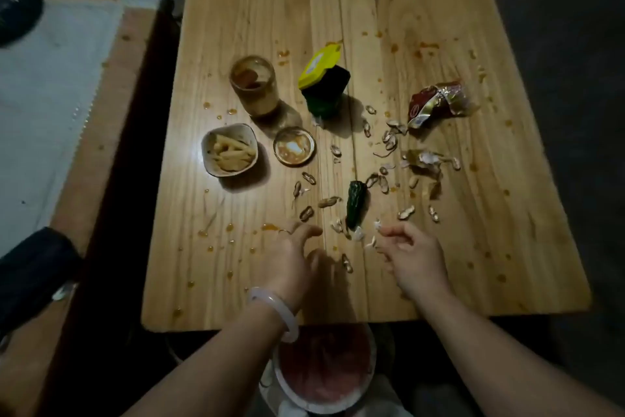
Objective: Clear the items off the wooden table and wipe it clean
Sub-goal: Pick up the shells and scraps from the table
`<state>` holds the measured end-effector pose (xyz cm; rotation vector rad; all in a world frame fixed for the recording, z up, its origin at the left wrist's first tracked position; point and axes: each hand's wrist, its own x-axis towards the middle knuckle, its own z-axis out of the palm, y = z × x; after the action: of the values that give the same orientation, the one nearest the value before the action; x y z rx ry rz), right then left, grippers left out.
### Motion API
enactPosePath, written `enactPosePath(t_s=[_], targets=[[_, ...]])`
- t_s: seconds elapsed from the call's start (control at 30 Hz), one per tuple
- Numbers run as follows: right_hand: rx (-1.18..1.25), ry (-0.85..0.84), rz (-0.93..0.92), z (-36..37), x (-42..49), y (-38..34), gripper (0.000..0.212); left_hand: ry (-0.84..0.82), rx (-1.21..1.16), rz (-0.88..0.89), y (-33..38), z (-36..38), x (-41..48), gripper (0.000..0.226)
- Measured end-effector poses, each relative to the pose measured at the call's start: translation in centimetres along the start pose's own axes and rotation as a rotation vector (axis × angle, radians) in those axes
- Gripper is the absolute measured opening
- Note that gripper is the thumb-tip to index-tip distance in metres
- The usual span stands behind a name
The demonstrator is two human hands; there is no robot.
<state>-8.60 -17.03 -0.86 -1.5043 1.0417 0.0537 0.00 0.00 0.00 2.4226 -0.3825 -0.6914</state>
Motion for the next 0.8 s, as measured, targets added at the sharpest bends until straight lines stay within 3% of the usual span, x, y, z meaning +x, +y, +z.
enactPosePath(t_s=[0.13,0.3,0.43,0.6,0.8], targets=[[-0.429,0.158,-0.047,-0.2,1.2,2.1,0.033,-0.007,0.133,0.018,1.0,3.2,2.0,0.035],[-0.557,0.102,-0.108,-0.1,2.8,3.2,0.057,0.008,0.203,-0.087,1.7,6.1,3.8,0.054],[-0.63,0.037,-0.199,0.8,3.2,3.5,0.058,0.059,0.229,-0.109,2.4,7.0,4.0,0.051],[-0.683,-0.011,-0.267,1.9,3.8,3.8,0.062,0.124,0.218,-0.075,2.1,7.4,4.6,0.029],[-0.638,0.024,-0.345,2.5,4.4,4.0,0.037,0.131,0.235,0.06,1.1,8.0,4.3,0.014]])
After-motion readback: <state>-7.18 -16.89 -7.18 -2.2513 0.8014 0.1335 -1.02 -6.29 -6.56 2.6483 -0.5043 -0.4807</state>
